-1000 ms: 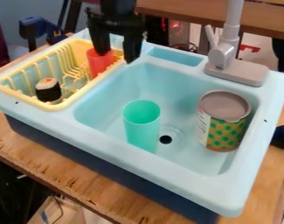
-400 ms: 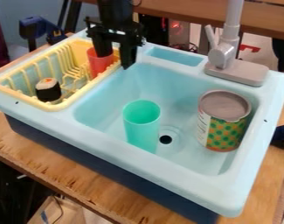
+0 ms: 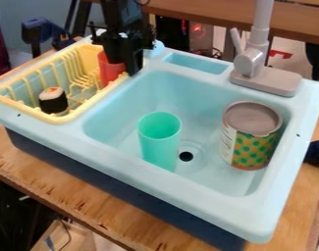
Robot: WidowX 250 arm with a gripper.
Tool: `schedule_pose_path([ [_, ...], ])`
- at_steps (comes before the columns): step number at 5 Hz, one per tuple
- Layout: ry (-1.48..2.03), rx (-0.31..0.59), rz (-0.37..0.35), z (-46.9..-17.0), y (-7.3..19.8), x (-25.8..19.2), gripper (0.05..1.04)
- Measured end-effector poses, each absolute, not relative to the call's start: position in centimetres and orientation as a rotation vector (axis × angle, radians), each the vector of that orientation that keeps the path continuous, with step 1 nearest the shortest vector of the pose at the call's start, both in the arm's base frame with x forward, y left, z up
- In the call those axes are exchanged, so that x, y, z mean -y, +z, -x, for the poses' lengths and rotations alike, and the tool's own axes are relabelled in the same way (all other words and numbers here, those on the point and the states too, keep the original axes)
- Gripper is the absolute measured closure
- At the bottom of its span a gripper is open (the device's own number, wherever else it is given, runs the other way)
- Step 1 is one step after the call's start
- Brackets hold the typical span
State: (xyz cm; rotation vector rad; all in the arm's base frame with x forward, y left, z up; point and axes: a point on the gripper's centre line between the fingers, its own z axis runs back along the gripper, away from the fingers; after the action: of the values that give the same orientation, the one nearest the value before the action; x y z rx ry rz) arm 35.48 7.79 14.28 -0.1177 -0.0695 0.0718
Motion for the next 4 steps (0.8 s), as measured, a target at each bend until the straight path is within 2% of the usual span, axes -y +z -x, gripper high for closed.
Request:
schedule_pose_path([
  [1, 0.080, 0.084, 0.163, -35.44, 14.45, -8.03, 0.774],
  [2, 0.107, 0.084, 0.197, -35.03, 14.66, -8.74, 0.935],
  [4, 0.106, 0.064, 0.214, -34.67, 14.89, -8.62, 0.971],
])
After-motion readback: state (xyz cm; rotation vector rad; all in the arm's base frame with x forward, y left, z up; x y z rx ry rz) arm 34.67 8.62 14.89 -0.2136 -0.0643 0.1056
